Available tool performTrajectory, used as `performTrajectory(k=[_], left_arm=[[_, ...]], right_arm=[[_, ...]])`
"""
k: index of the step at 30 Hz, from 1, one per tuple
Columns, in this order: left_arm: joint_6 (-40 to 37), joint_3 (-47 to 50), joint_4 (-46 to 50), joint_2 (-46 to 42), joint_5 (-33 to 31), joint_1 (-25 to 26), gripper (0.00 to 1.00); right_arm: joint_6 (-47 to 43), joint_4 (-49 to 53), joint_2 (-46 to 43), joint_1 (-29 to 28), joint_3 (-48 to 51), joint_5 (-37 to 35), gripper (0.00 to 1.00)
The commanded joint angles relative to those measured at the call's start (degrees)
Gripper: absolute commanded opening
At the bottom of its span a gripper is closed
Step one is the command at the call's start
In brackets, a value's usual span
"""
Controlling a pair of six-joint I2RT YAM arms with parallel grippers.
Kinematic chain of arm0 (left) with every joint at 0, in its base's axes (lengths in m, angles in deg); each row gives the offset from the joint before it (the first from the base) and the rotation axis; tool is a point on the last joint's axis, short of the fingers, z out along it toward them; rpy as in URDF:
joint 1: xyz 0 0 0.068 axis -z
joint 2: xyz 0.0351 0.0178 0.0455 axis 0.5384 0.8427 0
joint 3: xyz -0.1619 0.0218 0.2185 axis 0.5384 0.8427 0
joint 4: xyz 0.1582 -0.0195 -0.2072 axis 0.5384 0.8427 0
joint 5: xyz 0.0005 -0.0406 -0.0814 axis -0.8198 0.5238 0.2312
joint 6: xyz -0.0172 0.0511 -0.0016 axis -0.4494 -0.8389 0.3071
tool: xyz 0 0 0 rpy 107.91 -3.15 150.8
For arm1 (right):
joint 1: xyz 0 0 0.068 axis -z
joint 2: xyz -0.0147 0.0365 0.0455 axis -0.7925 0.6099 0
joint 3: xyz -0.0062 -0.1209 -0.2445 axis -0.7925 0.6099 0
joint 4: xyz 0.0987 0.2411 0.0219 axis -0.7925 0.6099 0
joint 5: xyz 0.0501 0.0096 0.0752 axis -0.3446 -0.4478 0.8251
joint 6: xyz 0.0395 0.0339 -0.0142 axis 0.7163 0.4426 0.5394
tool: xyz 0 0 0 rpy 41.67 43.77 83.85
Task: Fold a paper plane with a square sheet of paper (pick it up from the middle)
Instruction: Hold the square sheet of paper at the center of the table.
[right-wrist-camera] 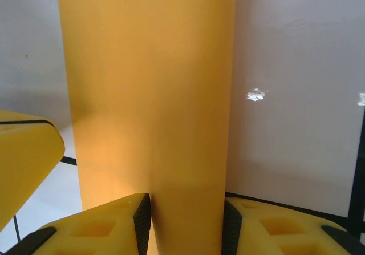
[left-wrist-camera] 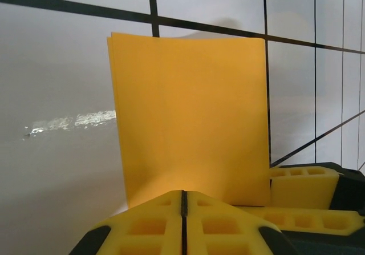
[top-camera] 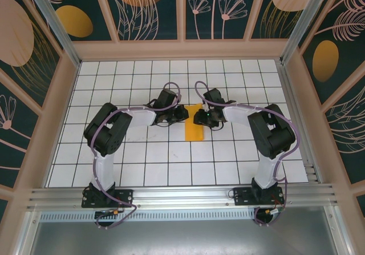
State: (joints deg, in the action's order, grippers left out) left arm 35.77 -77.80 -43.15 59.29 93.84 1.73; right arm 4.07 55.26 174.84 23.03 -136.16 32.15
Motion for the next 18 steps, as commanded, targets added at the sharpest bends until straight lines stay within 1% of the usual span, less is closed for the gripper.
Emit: performTrajectory(k=[1, 18], left_arm=[[-1.5, -2.1, 2.2, 1.4, 0.7, 0.5, 0.08], [-2.7, -3.5, 5.5, 3.2, 0.1, 0.8, 0.06]], right_arm=[[-1.2, -1.8, 10.0, -1.6, 2.8, -3.9, 0.41], [-1.3, -1.8, 10.7, -1.6, 2.5, -3.8, 0.4]])
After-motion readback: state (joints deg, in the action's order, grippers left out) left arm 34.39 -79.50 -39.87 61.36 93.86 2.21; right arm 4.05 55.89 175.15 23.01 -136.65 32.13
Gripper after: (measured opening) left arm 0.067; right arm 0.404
